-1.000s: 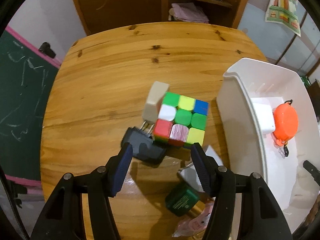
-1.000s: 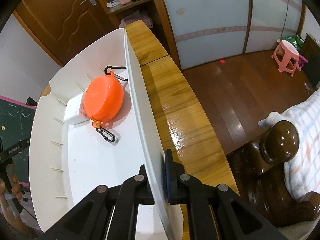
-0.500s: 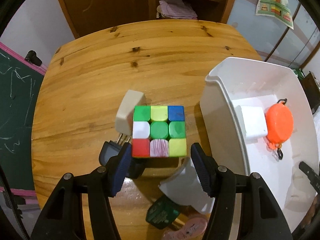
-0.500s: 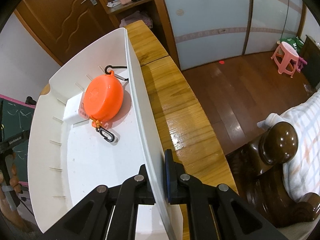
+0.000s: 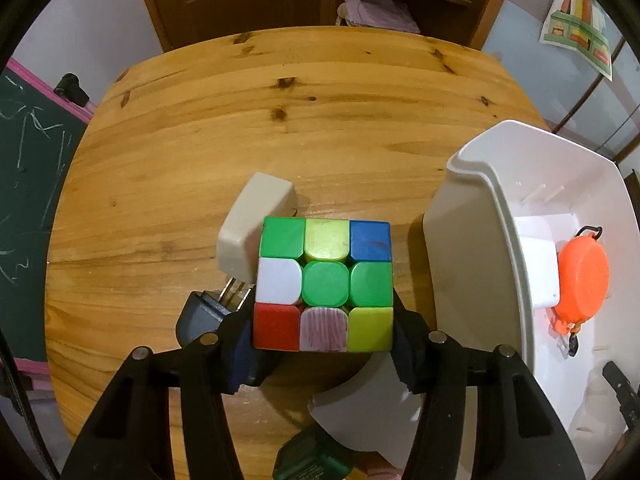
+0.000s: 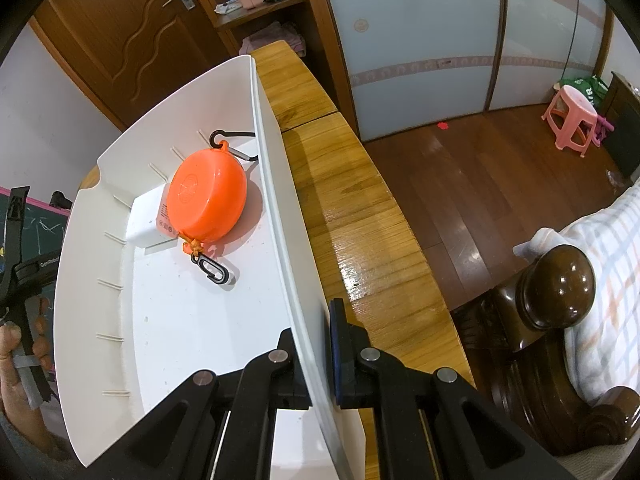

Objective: Organize rigid objects
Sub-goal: 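Carry the Rubik's cube into the white bin and open the left tool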

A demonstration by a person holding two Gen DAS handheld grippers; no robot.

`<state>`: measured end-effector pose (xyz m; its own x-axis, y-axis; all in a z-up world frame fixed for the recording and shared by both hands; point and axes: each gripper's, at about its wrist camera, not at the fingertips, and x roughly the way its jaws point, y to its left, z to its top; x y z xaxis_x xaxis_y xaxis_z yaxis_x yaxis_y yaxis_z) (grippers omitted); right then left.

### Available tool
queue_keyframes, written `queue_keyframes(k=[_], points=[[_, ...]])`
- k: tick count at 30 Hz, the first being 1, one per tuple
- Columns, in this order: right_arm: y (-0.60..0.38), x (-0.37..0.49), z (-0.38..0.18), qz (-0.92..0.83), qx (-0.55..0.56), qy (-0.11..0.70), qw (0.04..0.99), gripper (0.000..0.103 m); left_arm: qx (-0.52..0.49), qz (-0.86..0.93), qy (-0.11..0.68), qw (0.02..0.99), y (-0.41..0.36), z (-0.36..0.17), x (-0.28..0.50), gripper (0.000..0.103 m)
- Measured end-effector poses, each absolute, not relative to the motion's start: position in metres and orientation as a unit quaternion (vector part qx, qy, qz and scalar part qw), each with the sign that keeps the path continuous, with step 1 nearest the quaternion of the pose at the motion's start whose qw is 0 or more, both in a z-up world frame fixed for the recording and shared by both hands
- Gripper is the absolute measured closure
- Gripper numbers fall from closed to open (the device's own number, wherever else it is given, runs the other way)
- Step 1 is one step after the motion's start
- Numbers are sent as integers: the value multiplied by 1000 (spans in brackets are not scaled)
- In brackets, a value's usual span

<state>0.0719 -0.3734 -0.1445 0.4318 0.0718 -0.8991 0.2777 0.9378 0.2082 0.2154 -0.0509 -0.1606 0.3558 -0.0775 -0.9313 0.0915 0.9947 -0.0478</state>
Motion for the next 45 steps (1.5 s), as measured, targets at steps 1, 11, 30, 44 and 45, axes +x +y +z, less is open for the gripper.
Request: queue_keyframes(k=[1,11,30,44,45], points=[[-373,72,-144,-61,166,529,830,97,7,-51,563,825,-51,-161,215,43],[-373,73,-144,-61,163,529,830,97,-11,-40,542,839,-42,-146,205,44],[-368,76,-143,-63,154,528,833,97,7,-177,397,901,-76,26,97,43],[-376,75,-147,-55,176,526,830,97,50,-231,464,853,-140,-16,93,43],[-376,74,-147,-55,175,526,830,97,55,-229,473,849,-143,-23,94,43]])
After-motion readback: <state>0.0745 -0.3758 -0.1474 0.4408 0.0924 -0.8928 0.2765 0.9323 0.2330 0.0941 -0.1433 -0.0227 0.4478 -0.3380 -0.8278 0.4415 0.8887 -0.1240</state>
